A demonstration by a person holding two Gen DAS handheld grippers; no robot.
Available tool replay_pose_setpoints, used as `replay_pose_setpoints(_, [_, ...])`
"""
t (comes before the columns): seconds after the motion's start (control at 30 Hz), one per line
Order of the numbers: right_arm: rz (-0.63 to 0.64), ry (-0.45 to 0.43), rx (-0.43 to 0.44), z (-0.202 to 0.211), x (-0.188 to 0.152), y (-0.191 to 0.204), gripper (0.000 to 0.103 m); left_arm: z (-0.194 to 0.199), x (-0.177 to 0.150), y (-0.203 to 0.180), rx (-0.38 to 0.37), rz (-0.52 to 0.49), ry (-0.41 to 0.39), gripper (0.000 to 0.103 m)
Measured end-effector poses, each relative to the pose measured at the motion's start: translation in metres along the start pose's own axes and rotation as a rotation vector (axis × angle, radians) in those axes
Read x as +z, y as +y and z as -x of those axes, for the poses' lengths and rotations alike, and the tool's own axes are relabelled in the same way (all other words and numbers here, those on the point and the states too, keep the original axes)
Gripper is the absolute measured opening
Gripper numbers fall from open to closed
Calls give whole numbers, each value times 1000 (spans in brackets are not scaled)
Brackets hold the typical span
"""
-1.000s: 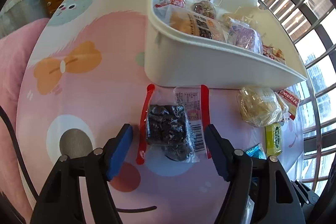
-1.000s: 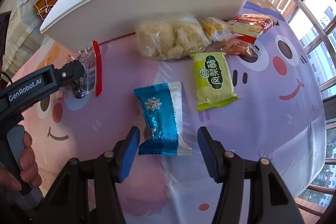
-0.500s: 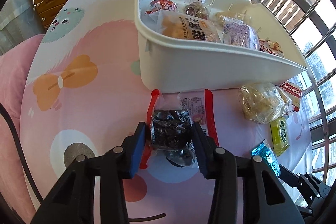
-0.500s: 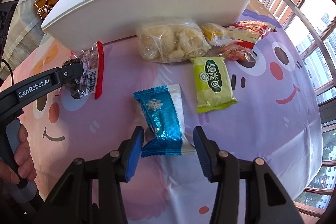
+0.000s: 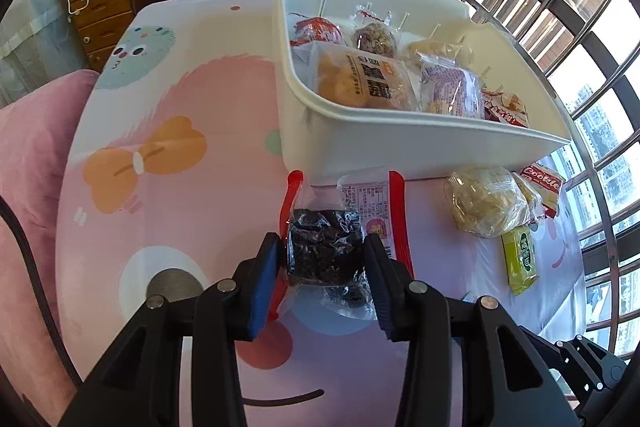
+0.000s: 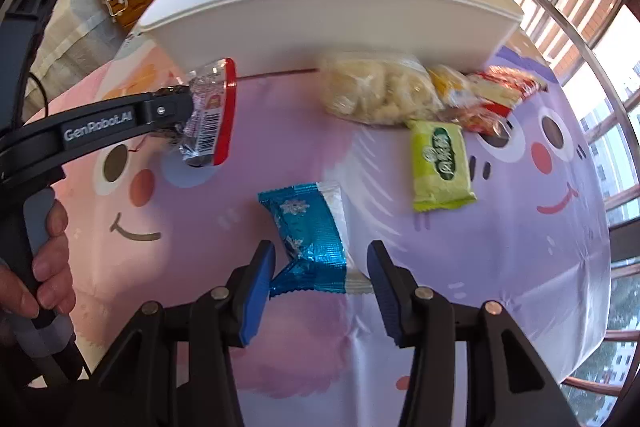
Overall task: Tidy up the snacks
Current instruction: 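Grasp the dark chocolate bag with the left tool while the right tool grasps the blue wrapped candy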
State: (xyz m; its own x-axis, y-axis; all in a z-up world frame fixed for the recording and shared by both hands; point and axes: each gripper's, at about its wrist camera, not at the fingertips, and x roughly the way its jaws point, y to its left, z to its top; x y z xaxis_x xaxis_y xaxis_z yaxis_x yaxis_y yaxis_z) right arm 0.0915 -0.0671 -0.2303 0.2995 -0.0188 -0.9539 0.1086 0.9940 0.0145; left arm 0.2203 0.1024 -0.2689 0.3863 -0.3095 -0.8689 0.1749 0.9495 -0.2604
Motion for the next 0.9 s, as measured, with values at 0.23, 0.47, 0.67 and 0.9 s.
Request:
replay_pose_setpoints(0.23, [56, -36, 78, 11, 8, 14, 48, 36, -4, 7, -10, -23, -44, 41])
replay_pose_setpoints(0.47, [99, -70, 151, 27, 28, 27, 48, 74, -3, 10, 2, -57, -76, 41])
replay_pose_setpoints(0.67, [117, -123, 196, 44, 53, 32, 48, 103, 8, 8, -9, -66, -112, 41])
replay_pose_setpoints(0.9, [132, -213, 205, 65, 83, 29, 48, 130, 34, -2, -10, -147, -168, 41])
